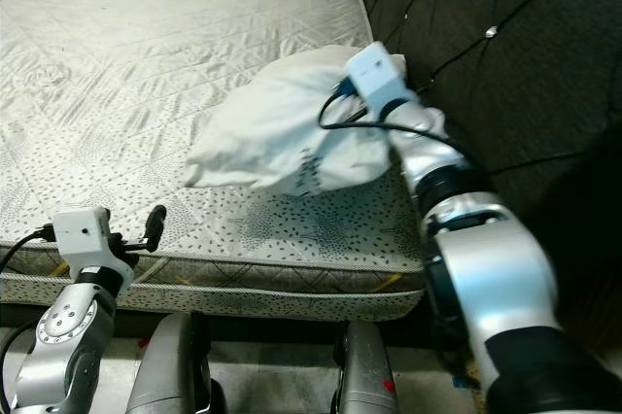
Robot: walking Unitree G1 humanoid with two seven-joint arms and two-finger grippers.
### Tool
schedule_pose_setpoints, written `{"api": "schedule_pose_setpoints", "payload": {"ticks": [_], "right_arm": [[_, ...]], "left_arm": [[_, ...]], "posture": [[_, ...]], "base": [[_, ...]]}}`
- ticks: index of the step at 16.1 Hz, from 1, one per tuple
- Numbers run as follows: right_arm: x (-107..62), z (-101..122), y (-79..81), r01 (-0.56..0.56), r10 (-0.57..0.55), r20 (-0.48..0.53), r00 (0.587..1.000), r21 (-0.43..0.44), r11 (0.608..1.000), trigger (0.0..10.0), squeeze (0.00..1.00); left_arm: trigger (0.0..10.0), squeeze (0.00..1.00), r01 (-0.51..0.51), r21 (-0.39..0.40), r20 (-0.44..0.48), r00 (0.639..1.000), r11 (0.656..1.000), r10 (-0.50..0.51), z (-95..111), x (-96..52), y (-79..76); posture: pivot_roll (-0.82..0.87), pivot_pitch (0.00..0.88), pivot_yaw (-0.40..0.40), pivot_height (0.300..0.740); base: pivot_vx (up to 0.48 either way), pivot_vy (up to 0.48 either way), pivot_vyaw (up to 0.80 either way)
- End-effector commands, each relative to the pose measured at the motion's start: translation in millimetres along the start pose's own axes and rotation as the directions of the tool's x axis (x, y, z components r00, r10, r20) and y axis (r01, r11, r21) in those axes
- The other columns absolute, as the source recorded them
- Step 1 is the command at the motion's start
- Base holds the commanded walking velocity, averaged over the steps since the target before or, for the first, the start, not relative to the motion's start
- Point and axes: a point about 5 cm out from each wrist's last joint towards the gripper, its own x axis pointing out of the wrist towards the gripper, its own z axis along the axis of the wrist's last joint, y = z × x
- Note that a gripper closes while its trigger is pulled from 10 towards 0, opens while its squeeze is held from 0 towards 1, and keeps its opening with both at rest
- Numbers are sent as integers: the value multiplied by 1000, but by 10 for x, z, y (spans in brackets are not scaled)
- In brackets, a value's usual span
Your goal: Clean up the room
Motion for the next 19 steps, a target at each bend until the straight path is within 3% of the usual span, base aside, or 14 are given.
{"api": "schedule_pose_setpoints", "payload": {"ticks": [1, 4, 6, 7, 9, 11, 15, 18, 19], "right_arm": [[-24, 261, -257, 100, -96, 95, 991, -39, 994, 0, 0], [-99, -79, -317, 100, -100, 12, 995, -240, 965, 0, 0], [-158, -384, -242, 46, -69, -62, 996, -321, 946, 0, 0], [-193, -540, -187, 18, -52, -98, 994, -316, 949, 0, 0], [-262, -814, -49, -13, -28, -154, 988, -254, 967, 0, 0], [-289, -942, 89, -16, -15, -167, 986, -181, 983, 0, 0], [-260, -972, 369, 1, 2, -156, 988, 20, 1000, 0, 0], [-247, -979, 507, 54, -24, -156, 987, 194, 980, 0, 0], [-253, -999, 548, 56, -24, -163, 986, 198, 979, 0, 0]], "left_arm": [[10000, 0, -3, 10, -4, 1000, 1000, 3, -12, 5, -3], [10000, 0, -12, 18, -5, 1000, 1000, 12, -21, 8, -2], [10000, 0, -11, 17, -7, 1000, 1000, 12, -31, 0, -8], [10000, 0, -11, 17, -9, 1000, 1000, 11, -36, -1, -10], [10000, 0, -7, 18, -11, 1000, 1000, 7, -40, -5, -16], [10000, 0, -4, 22, -11, 1000, 1000, 4, -39, 1, -15], [10000, 0, 4, 30, -7, 1000, 1000, -4, -30, 17, -24], [10000, 0, 26, 2, -6, 1000, 1000, -26, -30, -1, -50], [10000, 0, 28, 1, -8, 1000, 1000, -28, -36, -1, -55]], "posture": [[14, 7, -48, 577], [14, 18, -44, 577], [15, 22, -44, 577], [15, 22, -44, 577], [14, 28, -37, 577], [11, 32, -27, 577], [9, 33, -26, 577], [8, 31, -34, 577], [7, 34, -31, 577]], "base": [[0, 0, 0], [0, 0, 0], [0, 0, 0], [0, 0, 0], [0, 0, 0], [0, 0, 0], [0, 0, 0], [0, 0, 0], [0, 0, 0]]}}
